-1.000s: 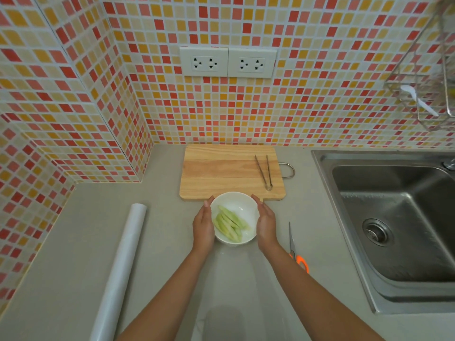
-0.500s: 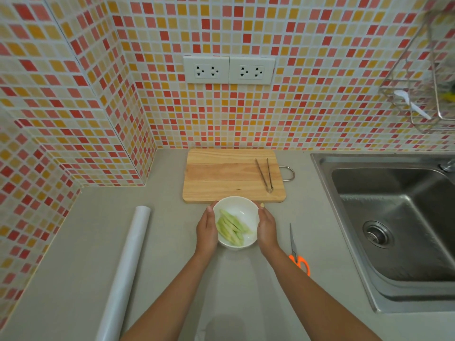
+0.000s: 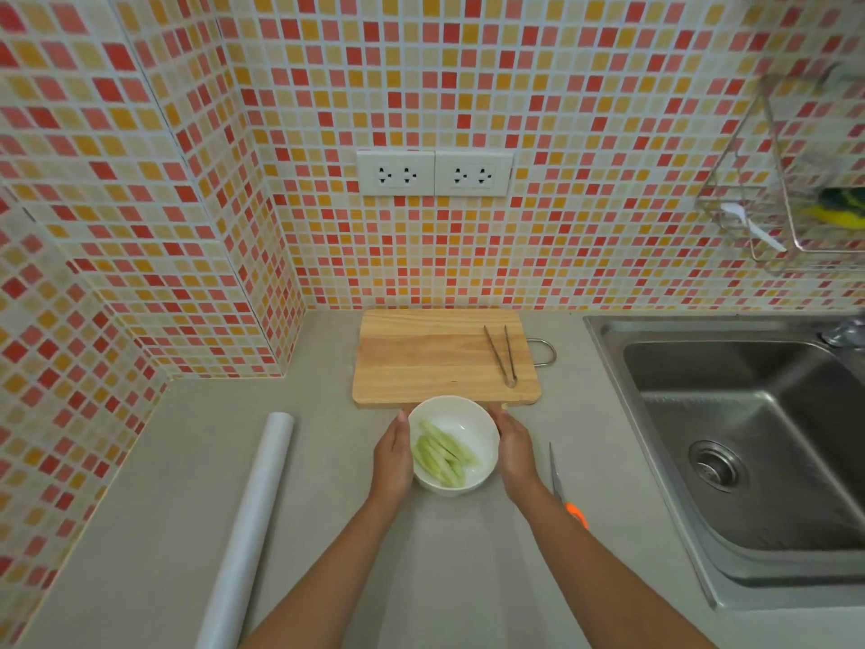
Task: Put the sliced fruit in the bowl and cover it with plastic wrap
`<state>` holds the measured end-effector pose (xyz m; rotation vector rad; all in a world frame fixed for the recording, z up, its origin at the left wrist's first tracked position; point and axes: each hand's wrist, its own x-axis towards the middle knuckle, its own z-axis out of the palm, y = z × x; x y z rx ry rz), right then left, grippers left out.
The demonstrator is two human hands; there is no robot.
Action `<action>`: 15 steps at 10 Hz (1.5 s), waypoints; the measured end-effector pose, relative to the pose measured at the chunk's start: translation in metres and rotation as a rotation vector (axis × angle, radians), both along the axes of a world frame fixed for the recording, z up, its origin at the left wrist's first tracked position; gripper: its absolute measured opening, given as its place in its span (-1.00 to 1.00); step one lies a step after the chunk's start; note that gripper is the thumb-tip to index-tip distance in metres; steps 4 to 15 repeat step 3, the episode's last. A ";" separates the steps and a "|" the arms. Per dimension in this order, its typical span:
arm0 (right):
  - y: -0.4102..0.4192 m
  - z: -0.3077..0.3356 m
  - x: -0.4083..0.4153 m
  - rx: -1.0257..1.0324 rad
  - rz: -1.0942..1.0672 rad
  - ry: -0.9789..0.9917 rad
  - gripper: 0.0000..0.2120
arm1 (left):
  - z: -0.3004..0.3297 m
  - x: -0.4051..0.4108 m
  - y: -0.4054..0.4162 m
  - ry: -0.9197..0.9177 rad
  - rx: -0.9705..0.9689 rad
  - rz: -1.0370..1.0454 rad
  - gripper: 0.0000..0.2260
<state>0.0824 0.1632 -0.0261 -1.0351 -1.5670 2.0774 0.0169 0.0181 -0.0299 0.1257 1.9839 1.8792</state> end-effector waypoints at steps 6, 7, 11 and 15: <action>-0.008 0.003 0.004 -0.050 0.010 -0.021 -0.73 | 0.000 0.005 0.000 -0.084 -0.012 0.059 -0.61; -0.008 0.003 0.004 -0.050 0.010 -0.021 -0.73 | 0.000 0.005 0.000 -0.084 -0.012 0.059 -0.61; -0.008 0.003 0.004 -0.050 0.010 -0.021 -0.73 | 0.000 0.005 0.000 -0.084 -0.012 0.059 -0.61; -0.008 0.003 0.004 -0.050 0.010 -0.021 -0.73 | 0.000 0.005 0.000 -0.084 -0.012 0.059 -0.61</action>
